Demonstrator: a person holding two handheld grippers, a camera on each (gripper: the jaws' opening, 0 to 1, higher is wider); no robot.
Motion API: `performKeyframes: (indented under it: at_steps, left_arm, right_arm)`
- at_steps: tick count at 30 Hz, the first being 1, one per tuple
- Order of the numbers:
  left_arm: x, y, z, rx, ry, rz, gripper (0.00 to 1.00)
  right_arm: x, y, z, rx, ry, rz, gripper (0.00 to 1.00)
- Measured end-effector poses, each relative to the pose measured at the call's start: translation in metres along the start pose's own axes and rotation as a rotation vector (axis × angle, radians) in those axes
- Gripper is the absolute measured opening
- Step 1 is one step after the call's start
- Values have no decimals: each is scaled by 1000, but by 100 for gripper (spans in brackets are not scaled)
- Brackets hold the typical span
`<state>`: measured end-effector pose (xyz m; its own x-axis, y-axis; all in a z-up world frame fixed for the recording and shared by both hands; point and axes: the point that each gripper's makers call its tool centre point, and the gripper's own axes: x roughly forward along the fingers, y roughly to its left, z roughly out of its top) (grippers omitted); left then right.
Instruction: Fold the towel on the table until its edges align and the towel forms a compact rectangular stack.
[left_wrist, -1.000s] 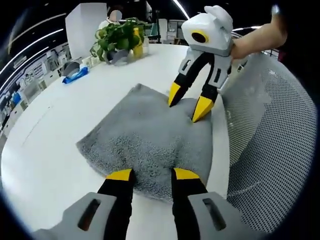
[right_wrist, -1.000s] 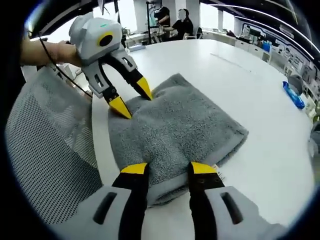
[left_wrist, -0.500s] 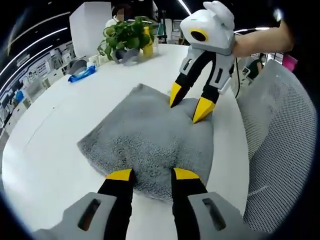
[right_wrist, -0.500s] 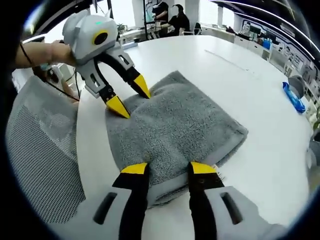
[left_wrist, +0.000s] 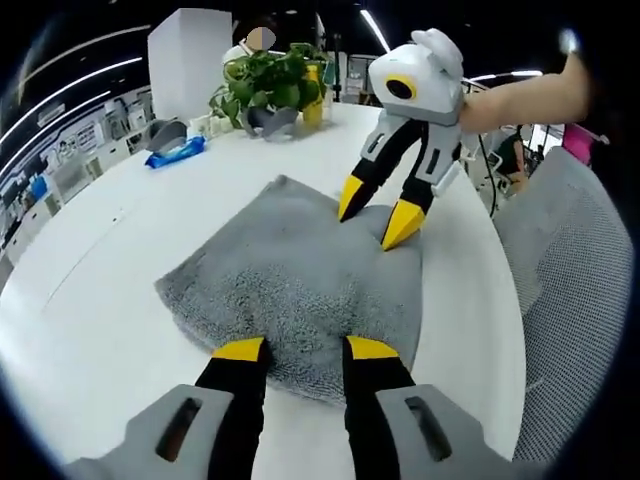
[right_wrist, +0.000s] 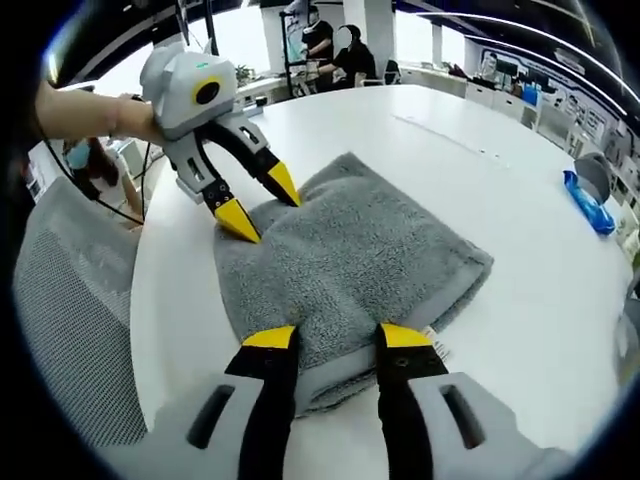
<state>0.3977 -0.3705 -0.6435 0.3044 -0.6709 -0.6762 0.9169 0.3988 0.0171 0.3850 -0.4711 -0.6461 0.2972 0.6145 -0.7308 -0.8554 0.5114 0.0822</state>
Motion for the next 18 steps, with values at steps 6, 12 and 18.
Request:
performKeyframes:
  at_steps: [6,12,18]
  left_arm:
    - [7,18,6,2,9,-1,30]
    - [8,24,6,0,11,3,30]
    - [6,23,7,-11,0,17,31]
  right_arm:
    - [6,-16,9,-18,-3,-9,29]
    - [9,-22,12,-19,6,-11,29]
    - [7,-20,12,-23,-8,-23,30]
